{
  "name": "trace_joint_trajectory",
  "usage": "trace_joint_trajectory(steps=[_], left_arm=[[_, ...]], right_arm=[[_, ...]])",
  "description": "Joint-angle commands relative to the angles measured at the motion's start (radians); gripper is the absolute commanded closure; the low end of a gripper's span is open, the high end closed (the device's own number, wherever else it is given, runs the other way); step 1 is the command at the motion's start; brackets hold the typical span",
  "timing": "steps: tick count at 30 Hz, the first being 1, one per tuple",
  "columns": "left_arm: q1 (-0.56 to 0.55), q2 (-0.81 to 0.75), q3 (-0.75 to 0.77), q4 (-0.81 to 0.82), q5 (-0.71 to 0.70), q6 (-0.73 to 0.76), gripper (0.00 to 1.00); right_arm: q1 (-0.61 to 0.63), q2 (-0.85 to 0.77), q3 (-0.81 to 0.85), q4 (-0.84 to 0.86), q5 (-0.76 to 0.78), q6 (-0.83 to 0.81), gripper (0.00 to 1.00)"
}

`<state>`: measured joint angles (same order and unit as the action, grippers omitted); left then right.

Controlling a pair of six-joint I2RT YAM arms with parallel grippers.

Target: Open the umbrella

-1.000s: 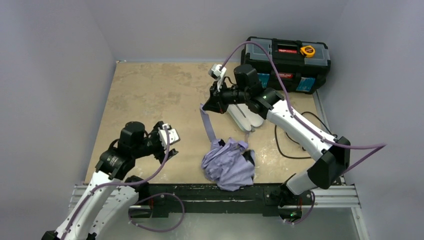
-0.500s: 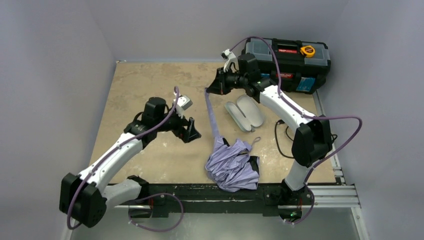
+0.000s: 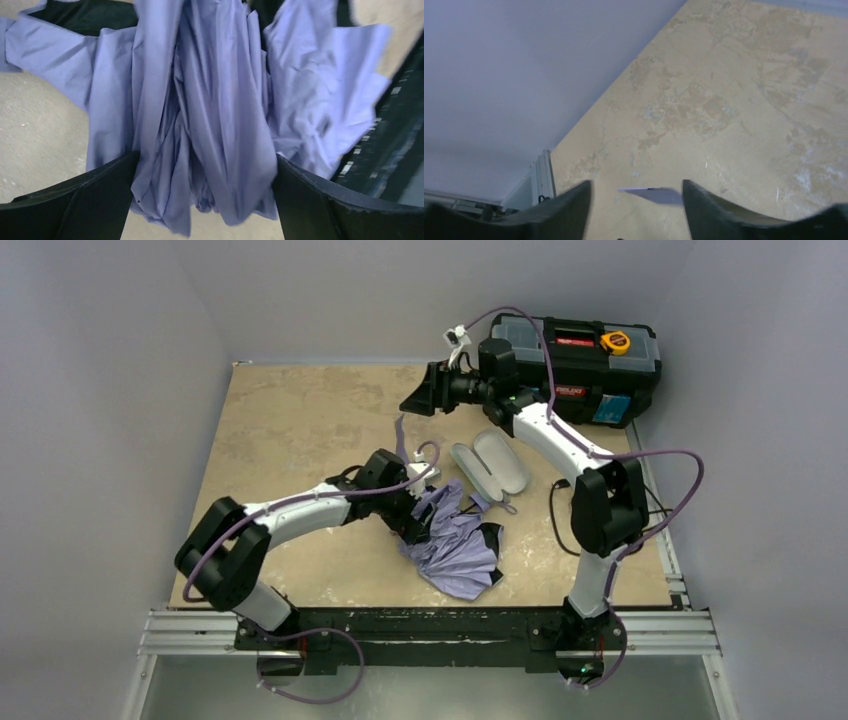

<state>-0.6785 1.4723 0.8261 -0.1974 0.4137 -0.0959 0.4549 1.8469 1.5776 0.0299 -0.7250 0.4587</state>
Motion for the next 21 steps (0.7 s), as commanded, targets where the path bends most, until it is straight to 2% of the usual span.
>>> trace_joint_trajectory(steps=[1,4,5,6,8,9,11,13,16,17,18,19,21], left_arm=[[-0.064,0.094,0.136,-0.093,-0.195,0.183,0.0],[-0.129,0.166,0.208,-0.156,-0.255,0.282,0.0],[-0.144,0.206,0.253,-0.21,-0.272,0.317,0.07],[-0.149,0.244,0.286,-0.263,-0.278,0.338,0.21],[-0.117,0.288,0.353,-0.388,-0.239,0.326,0.6],[-0.096,0.291,0.37,-0.428,-0.222,0.328,0.76],[-0.055,0.269,0.384,-0.524,-0.22,0.424,0.95],[0.009,0.194,0.33,-0.569,-0.235,0.569,1.0],[0.162,0.054,0.2,-0.591,-0.201,0.872,1.0],[0.225,0.014,0.164,-0.586,-0.172,0.984,0.97],[0.292,-0.044,0.135,-0.589,-0.11,1.082,0.77],[0.351,-0.088,0.121,-0.58,-0.036,1.145,0.52],[0.433,-0.157,0.127,-0.562,0.11,1.19,0.08]], right_arm=[[-0.08,0.003,0.069,-0.027,-0.077,-0.041,0.26],[-0.137,0.0,0.095,-0.084,-0.107,-0.068,0.13],[-0.151,-0.002,0.103,-0.099,-0.115,-0.076,0.11],[-0.163,-0.006,0.108,-0.115,-0.123,-0.088,0.04],[-0.174,-0.022,0.112,-0.149,-0.119,-0.129,0.02],[-0.177,-0.034,0.109,-0.169,-0.11,-0.159,0.01],[-0.178,-0.075,0.102,-0.209,-0.074,-0.216,0.01],[-0.178,-0.114,0.075,-0.229,-0.04,-0.249,0.01],[-0.177,-0.167,0.037,-0.27,0.003,-0.29,0.01],[-0.178,-0.184,0.019,-0.284,0.016,-0.314,0.01],[-0.177,-0.205,-0.01,-0.304,0.044,-0.346,0.01],[-0.178,-0.224,-0.039,-0.322,0.078,-0.383,0.01],[-0.178,-0.269,-0.113,-0.327,0.097,-0.466,0.01]])
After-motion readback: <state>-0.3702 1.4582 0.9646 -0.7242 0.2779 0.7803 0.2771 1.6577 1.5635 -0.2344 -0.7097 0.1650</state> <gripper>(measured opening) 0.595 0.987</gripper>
